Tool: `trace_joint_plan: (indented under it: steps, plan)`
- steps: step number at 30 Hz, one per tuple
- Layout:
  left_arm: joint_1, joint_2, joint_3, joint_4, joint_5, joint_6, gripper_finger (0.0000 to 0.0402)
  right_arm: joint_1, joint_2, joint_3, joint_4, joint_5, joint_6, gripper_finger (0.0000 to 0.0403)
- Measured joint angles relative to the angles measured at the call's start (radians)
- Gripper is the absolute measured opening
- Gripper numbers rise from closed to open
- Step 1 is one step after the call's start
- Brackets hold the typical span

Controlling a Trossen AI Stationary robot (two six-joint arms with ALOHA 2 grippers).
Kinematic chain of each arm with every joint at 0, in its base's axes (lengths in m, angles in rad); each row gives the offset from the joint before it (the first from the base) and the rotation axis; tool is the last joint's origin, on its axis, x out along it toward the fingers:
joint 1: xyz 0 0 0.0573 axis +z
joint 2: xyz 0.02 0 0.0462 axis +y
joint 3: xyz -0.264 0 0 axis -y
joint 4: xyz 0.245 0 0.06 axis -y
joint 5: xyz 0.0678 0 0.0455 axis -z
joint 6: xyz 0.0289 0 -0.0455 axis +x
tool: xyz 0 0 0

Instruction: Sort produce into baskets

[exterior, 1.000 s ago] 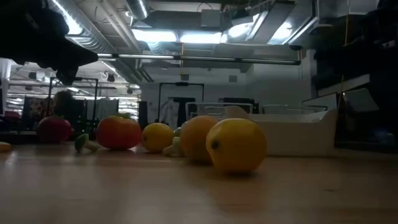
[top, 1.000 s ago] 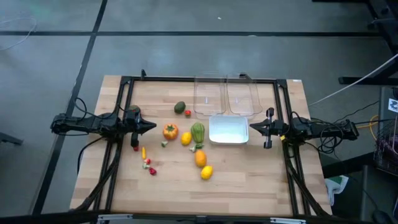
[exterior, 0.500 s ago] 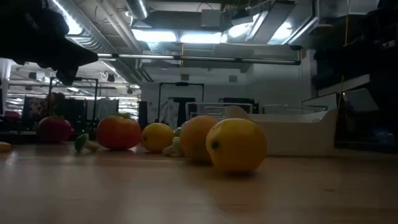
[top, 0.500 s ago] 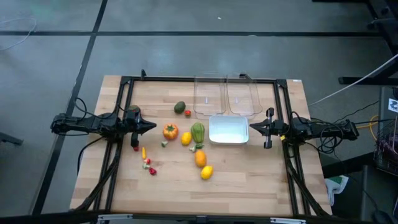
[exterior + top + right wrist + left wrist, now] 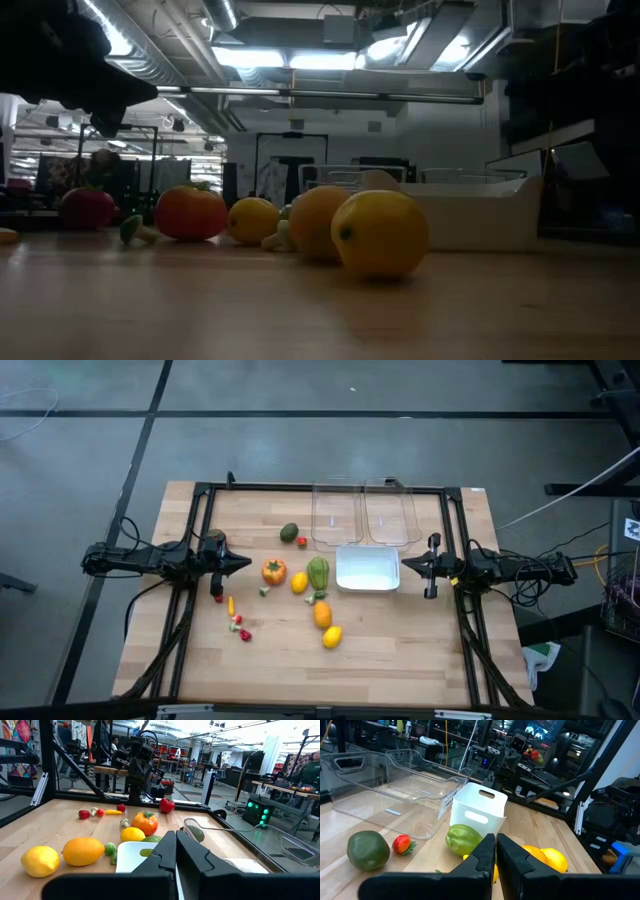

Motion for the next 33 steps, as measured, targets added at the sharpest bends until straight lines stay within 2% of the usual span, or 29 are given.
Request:
trace_joint_plan:
  steps: [12,23,30,33]
  plan:
    - [0.0,0.0,0.0,0.0,0.0,0.0,0.0013,0.0,0.0,0.0,0.002,0.0,0.009,0.0012]
    - [0.0,0.0,0.0,0.0,0.0,0.029,0.0013,0.0,0.0,0.0,0.002,-0.001,0.364,0.0012]
    - [0.0,0.0,0.0,0.0,0.0,0.039,0.0013,0.0,0.0,0.0,0.005,0.0,0.397,0.0012]
    - [0.0,0.0,0.0,0.0,0.0,0.051,0.0013,0.0,0.0,0.0,0.035,0.026,0.446,0.0024]
